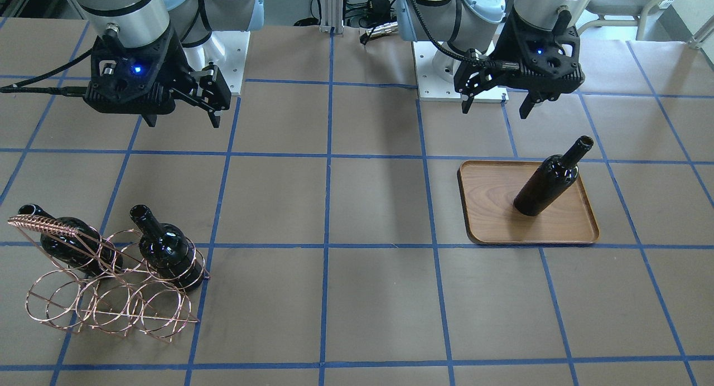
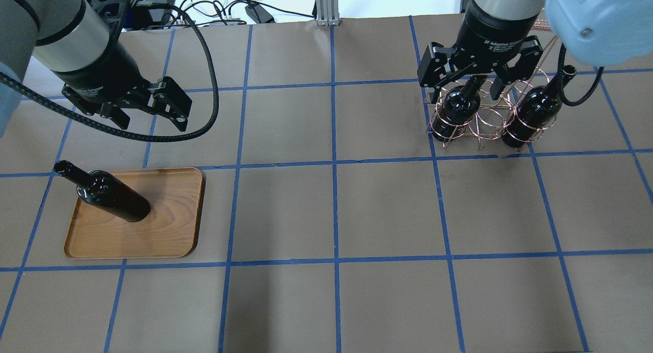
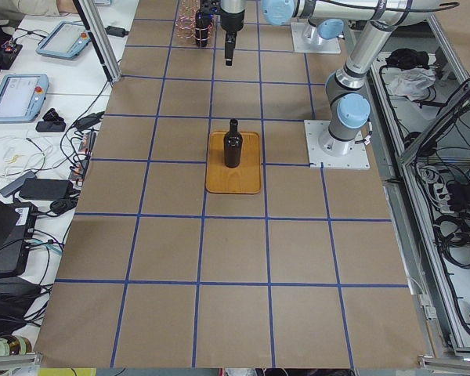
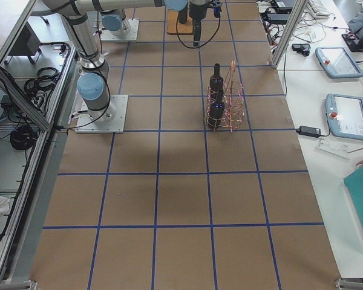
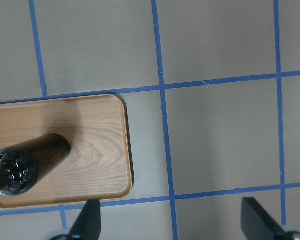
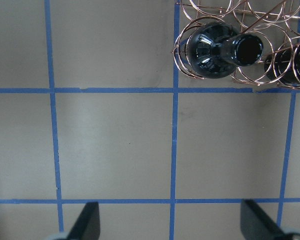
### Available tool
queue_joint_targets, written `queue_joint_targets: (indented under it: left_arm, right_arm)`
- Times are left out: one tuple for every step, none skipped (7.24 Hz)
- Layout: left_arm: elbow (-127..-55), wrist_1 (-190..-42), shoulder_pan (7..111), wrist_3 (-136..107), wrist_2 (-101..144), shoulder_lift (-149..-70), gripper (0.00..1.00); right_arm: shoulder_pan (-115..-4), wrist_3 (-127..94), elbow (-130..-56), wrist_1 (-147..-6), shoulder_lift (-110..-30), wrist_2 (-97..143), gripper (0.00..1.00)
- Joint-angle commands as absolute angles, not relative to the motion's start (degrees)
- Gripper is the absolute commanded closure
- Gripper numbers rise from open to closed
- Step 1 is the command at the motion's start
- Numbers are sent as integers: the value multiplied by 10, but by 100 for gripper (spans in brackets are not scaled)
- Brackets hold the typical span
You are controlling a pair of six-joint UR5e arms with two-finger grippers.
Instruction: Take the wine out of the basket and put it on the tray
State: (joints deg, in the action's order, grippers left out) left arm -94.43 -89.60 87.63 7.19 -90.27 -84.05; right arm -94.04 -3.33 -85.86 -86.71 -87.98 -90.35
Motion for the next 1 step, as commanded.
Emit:
queue_joint_targets:
  left_arm:
    - [-947,-896,876,72,-904,-842,0]
  right_arm:
    - [-940,-33,-859,-866,-880,-904,0]
